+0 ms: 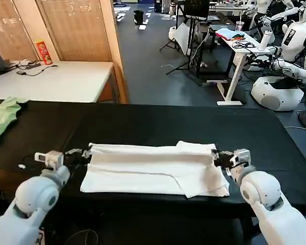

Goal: Fold and organize the clothes.

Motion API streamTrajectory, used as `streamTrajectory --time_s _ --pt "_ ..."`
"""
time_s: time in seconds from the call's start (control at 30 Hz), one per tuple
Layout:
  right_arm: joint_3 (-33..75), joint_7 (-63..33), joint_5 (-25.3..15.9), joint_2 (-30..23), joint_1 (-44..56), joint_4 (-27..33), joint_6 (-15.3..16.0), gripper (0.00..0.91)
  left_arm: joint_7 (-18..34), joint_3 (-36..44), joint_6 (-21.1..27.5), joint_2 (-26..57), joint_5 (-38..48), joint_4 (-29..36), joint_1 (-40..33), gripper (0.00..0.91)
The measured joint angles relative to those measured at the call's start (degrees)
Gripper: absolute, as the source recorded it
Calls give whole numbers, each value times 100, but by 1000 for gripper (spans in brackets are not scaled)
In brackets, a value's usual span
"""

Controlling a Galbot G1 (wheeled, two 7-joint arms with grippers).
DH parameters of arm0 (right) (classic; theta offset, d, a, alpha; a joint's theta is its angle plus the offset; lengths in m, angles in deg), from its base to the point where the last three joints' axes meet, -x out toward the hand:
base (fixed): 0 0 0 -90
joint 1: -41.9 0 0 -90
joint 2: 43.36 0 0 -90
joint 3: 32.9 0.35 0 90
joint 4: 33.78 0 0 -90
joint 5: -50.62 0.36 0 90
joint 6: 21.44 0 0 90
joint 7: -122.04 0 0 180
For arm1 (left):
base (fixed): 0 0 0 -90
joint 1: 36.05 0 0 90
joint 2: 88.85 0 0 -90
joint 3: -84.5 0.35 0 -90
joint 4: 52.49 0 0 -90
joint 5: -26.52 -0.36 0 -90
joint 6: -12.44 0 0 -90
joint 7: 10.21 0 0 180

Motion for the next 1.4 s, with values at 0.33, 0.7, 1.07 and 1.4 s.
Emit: streamTrajectory --time_s 0.33,0.7,1.07,1.4 --pt "2 -48 -62 -13 269 -118 0 49 -13 -199 -51 -92 -169 163 680 166" --pt "306 -55 -35 45 578 -414 0 878 36 -290 215 -176 -226 302 940 878" --pt "554 -411 48 -293 37 16 -380 878 364 -343 255 -379 104 485 744 878" --pt "76 -523 -189 -999 -916 1227 -781 878 485 30 141 -880 478 -522 -439 878"
